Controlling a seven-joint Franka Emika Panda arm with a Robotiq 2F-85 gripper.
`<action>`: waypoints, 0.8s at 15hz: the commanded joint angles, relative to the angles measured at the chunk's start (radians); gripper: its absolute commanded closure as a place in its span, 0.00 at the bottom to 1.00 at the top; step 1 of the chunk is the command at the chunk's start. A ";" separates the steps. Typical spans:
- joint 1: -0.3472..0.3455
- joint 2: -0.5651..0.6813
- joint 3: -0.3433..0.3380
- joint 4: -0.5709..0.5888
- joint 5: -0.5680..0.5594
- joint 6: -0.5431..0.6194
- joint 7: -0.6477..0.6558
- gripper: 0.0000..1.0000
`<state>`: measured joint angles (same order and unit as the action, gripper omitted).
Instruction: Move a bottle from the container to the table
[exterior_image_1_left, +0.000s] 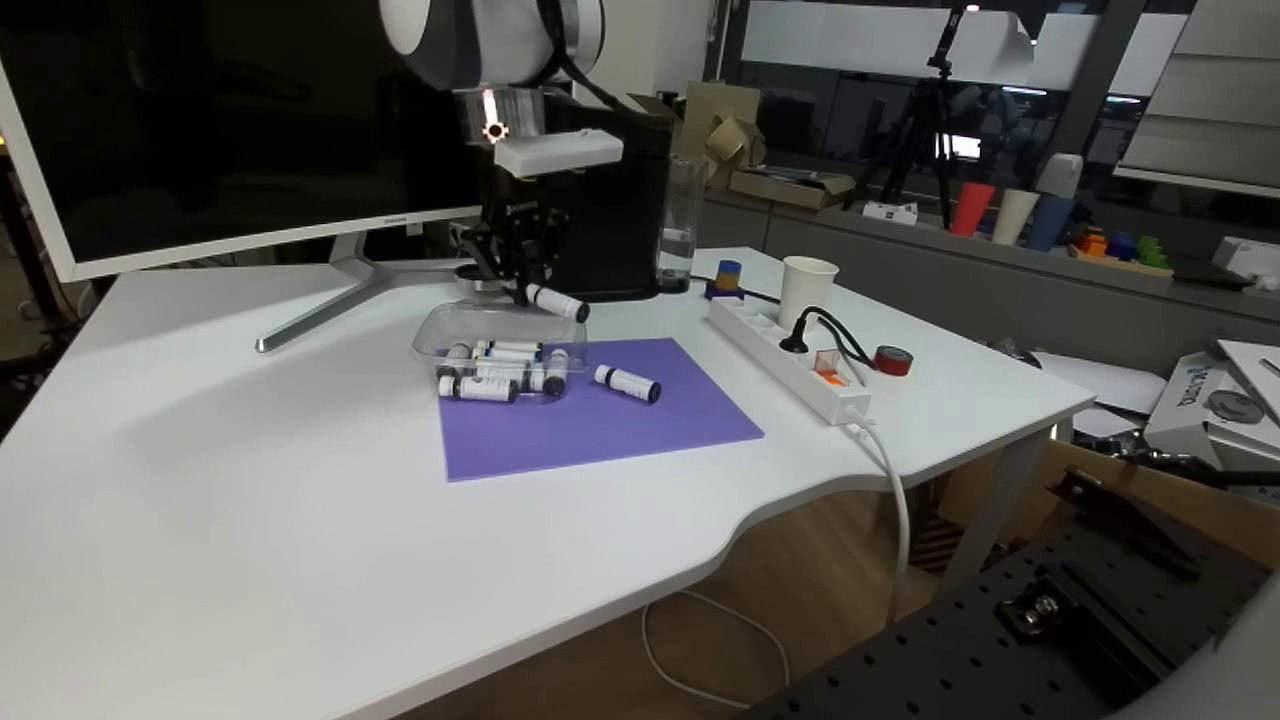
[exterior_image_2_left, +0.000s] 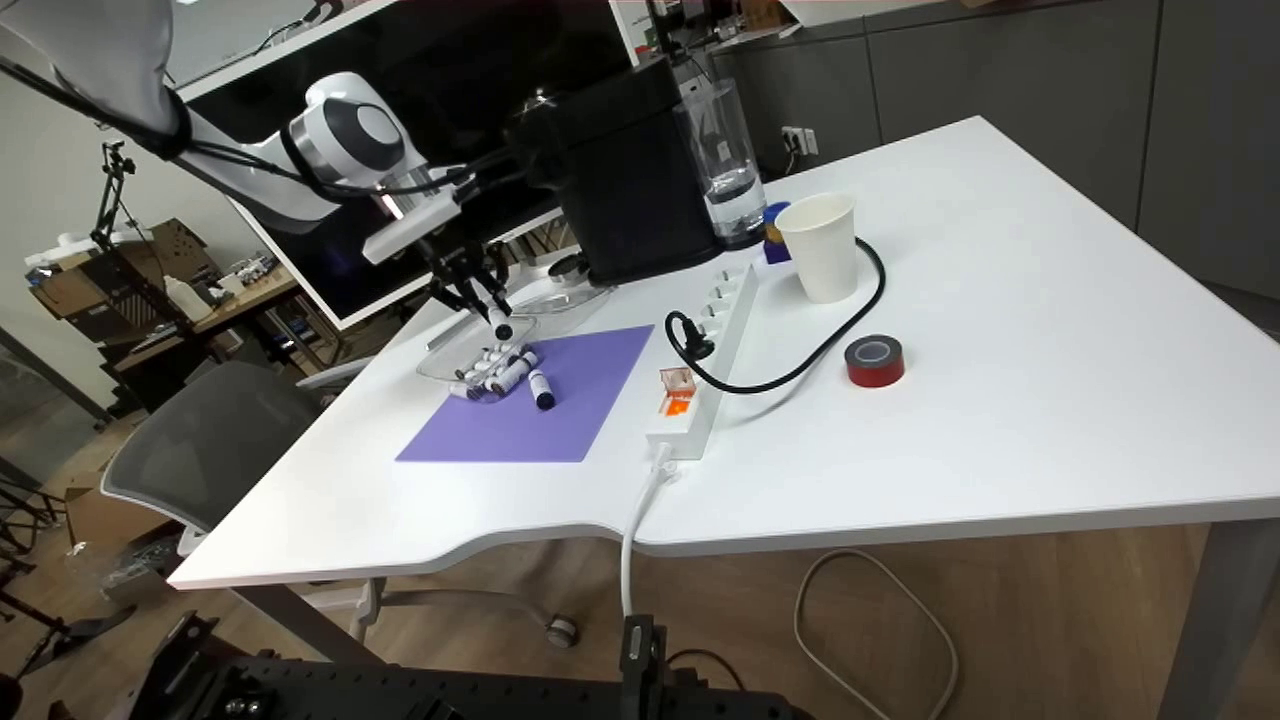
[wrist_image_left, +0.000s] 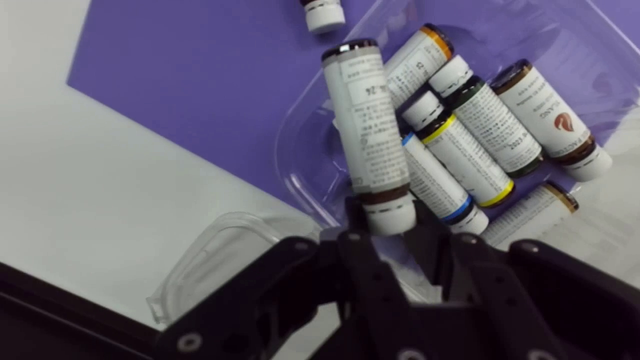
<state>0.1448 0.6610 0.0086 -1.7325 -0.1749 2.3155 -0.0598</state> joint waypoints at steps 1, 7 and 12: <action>-0.021 -0.106 -0.027 -0.073 -0.011 -0.038 0.042 0.93; -0.072 -0.153 -0.063 -0.147 -0.007 -0.093 0.062 0.93; -0.104 -0.119 -0.067 -0.191 0.005 -0.110 0.070 0.93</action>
<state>0.0509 0.5450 -0.0598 -1.8924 -0.1740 2.2224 -0.0321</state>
